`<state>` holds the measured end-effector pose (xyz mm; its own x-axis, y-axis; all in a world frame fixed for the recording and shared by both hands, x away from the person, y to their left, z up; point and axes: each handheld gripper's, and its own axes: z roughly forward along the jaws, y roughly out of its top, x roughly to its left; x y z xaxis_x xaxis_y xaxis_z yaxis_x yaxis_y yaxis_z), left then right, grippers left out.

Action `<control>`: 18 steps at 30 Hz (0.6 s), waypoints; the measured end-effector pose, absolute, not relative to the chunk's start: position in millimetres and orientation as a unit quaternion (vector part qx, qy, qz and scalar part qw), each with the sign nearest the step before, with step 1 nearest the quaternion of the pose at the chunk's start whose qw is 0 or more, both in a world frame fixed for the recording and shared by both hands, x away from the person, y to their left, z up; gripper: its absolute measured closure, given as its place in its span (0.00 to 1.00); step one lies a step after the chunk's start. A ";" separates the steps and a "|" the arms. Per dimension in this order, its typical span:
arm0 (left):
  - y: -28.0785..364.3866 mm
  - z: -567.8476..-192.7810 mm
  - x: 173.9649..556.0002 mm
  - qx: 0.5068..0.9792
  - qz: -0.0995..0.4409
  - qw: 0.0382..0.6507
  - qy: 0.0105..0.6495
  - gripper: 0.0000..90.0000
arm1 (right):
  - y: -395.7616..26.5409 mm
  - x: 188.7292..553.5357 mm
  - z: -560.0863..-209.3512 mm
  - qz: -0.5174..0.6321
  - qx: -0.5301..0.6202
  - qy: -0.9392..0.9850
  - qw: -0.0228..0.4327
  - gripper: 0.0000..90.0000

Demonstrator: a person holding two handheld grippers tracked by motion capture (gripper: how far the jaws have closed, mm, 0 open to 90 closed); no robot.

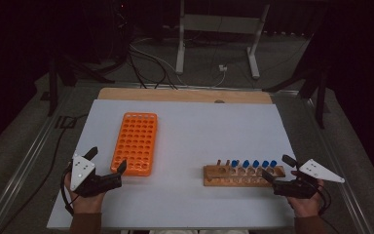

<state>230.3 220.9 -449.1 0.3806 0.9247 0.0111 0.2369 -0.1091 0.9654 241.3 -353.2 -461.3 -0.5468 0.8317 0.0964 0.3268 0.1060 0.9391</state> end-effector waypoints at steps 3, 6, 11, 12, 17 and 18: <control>220.2 -449.6 230.0 0.664 0.343 0.498 0.440 0.01 | -352.4 241.4 -460.2 0.524 0.410 0.707 0.237 0.00; 219.8 -449.9 230.3 0.664 0.343 0.496 0.442 0.01 | -351.5 241.3 -457.5 0.524 0.409 0.710 0.234 0.03; 219.6 -450.8 229.8 0.662 0.347 0.494 0.445 0.01 | -352.3 241.5 -454.4 0.519 0.410 0.712 0.237 0.08; 219.9 -450.7 229.7 0.661 0.347 0.494 0.446 0.01 | -353.0 241.6 -454.3 0.519 0.411 0.711 0.235 0.09; 220.5 -452.0 229.8 0.659 0.345 0.495 0.449 0.01 | -357.5 242.3 -453.4 0.517 0.418 0.709 0.236 0.17; 220.7 -452.3 229.7 0.659 0.344 0.496 0.449 0.01 | -358.6 242.2 -453.1 0.516 0.418 0.709 0.236 0.18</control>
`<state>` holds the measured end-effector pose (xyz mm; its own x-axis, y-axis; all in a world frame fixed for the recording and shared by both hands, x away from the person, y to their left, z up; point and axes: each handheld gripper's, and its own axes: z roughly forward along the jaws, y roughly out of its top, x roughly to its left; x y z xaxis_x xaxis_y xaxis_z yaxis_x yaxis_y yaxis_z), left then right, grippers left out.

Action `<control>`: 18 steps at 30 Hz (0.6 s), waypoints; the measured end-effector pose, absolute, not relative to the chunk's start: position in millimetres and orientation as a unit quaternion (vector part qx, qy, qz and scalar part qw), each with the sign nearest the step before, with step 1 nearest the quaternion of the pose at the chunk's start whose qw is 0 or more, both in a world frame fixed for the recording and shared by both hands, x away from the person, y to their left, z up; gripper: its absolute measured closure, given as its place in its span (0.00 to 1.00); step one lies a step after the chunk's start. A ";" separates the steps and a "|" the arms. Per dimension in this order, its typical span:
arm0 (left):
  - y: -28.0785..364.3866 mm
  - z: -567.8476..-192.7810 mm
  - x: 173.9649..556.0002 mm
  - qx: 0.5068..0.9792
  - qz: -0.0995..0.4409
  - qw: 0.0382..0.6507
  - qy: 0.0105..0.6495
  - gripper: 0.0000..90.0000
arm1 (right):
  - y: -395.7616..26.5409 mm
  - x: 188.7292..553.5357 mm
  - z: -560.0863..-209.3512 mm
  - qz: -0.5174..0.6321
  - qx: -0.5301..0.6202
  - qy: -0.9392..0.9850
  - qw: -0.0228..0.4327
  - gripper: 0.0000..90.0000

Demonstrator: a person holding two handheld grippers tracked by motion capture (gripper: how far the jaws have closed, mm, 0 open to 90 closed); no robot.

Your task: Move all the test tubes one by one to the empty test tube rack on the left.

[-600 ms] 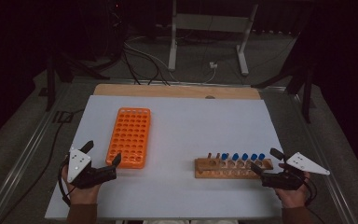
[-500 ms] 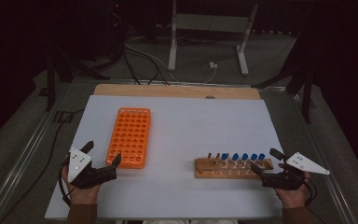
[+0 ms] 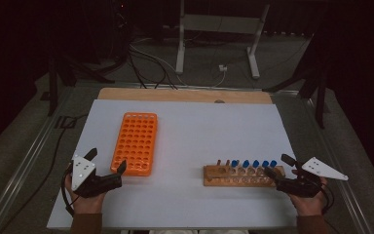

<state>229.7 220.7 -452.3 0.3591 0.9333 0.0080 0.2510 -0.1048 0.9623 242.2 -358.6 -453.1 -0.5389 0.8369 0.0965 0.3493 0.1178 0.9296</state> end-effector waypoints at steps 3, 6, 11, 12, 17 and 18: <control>221.2 -453.2 229.7 0.656 0.340 0.498 0.453 0.01 | -360.8 241.8 -452.9 0.511 0.416 0.714 0.236 0.27; 221.0 -454.6 230.3 0.656 0.338 0.499 0.454 0.01 | -361.7 242.3 -454.8 0.506 0.414 0.720 0.231 0.42; 218.9 -455.3 230.4 0.659 0.340 0.496 0.451 0.01 | -363.1 241.8 -457.8 0.500 0.408 0.730 0.226 0.62; 218.4 -455.4 230.4 0.661 0.340 0.495 0.450 0.01 | -363.2 241.7 -458.0 0.500 0.407 0.731 0.224 0.64; 214.9 -456.1 230.6 0.667 0.342 0.491 0.445 0.01 | -360.7 242.8 -461.2 0.485 0.404 0.743 0.224 0.76; 214.2 -456.1 230.4 0.668 0.342 0.490 0.444 0.01 | -360.1 243.0 -461.9 0.482 0.404 0.745 0.224 0.77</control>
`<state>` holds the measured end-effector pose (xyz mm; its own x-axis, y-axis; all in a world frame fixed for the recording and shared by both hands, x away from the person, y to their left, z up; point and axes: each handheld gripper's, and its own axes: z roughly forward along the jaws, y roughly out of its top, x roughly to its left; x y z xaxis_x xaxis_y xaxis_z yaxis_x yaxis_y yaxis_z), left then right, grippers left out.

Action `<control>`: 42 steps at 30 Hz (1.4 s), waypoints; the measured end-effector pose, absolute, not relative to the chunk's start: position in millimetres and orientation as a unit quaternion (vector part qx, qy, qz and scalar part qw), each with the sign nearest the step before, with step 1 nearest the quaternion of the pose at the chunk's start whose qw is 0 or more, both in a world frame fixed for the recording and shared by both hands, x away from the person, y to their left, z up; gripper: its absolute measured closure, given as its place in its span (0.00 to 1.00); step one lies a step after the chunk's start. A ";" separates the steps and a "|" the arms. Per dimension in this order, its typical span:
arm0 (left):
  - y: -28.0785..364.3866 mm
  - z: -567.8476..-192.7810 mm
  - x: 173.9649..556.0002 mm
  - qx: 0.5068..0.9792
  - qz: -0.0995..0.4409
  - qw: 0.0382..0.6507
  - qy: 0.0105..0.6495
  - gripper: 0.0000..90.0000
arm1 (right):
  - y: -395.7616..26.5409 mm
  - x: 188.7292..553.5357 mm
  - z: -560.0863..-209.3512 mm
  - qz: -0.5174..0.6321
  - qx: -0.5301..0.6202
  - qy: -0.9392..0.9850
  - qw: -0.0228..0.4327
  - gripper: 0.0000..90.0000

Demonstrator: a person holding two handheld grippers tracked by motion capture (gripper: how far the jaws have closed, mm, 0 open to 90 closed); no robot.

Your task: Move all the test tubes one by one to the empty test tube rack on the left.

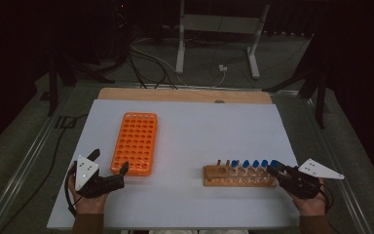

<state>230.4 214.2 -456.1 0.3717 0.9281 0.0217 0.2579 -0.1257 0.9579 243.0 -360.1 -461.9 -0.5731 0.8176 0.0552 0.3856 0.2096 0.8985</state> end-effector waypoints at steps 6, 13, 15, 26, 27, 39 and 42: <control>212.2 -456.5 230.6 0.671 0.342 0.488 0.441 0.01 | -356.7 243.9 -464.9 0.464 0.401 0.756 0.229 0.82; 212.3 -455.0 229.8 0.669 0.336 0.490 0.447 0.01 | -357.0 242.3 -459.4 0.465 0.400 0.753 0.236 0.85; 210.2 -453.5 230.1 0.672 0.334 0.489 0.445 0.01 | -357.5 241.8 -456.3 0.467 0.400 0.753 0.236 0.85; 193.8 -442.3 232.9 0.692 0.321 0.508 0.400 0.01 | -359.4 242.0 -433.9 0.483 0.400 0.743 0.234 0.85; 191.6 -440.0 234.2 0.694 0.310 0.518 0.393 0.01 | -360.6 242.2 -429.0 0.485 0.401 0.741 0.233 0.85; 180.8 -419.4 248.6 0.708 0.269 0.528 0.384 0.01 | -370.5 253.5 -397.1 0.501 0.407 0.725 0.238 0.85; 174.6 -414.8 254.3 0.717 0.263 0.521 0.381 0.01 | -371.4 259.3 -390.8 0.508 0.411 0.718 0.239 0.85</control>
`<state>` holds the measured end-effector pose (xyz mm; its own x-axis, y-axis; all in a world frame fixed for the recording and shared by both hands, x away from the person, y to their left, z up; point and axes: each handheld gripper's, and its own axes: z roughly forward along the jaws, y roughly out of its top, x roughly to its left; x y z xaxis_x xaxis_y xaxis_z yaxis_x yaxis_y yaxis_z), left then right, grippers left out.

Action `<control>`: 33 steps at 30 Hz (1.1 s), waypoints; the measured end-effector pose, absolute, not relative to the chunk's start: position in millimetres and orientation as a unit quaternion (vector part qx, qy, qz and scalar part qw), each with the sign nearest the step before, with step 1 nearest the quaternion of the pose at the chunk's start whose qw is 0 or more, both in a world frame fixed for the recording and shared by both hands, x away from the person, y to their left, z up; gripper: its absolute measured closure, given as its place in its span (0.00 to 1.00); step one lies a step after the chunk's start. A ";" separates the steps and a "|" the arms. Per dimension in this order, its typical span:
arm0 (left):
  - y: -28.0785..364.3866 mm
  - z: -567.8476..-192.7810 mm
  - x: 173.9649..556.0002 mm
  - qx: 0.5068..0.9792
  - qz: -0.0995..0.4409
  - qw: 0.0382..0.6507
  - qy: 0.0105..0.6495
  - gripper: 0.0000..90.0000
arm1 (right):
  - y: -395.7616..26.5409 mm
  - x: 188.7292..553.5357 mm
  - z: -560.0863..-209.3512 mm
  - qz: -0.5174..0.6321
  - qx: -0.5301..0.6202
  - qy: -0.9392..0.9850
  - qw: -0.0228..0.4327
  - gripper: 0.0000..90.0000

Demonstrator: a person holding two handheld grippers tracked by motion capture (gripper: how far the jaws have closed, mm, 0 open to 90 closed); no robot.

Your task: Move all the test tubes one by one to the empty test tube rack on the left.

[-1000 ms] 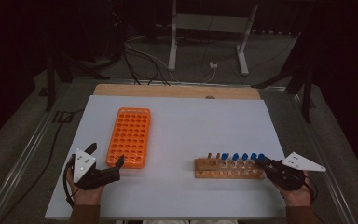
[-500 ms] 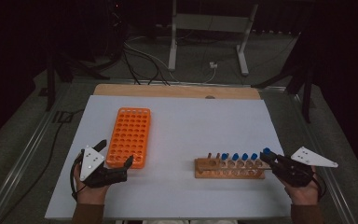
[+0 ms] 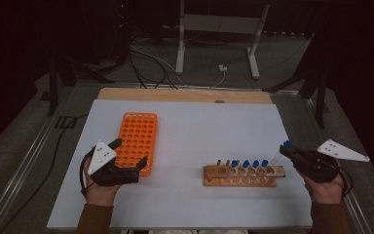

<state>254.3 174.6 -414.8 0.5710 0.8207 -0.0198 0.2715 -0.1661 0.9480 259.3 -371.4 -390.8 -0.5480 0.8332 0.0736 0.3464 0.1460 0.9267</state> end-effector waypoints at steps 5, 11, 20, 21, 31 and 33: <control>159.9 -409.5 263.7 0.726 0.253 0.523 0.368 0.01 | -363.1 270.0 -382.7 0.517 0.408 0.715 0.235 0.85; 140.5 -405.7 271.2 0.737 0.241 0.524 0.353 0.01 | -339.4 281.0 -372.8 0.515 0.395 0.726 0.227 0.85; 102.5 -403.5 281.3 0.756 0.214 0.528 0.323 0.06 | -299.7 292.0 -364.8 0.529 0.373 0.737 0.196 0.85; 98.7 -403.2 282.1 0.756 0.212 0.530 0.320 0.07 | -294.8 293.0 -364.7 0.530 0.371 0.738 0.191 0.85; 57.4 -397.6 287.1 0.768 0.176 0.541 0.293 0.15 | -243.5 298.1 -361.8 0.531 0.337 0.760 0.166 0.85; 49.3 -396.8 287.5 0.770 0.170 0.544 0.287 0.19 | -235.6 298.1 -362.3 0.530 0.332 0.764 0.161 0.85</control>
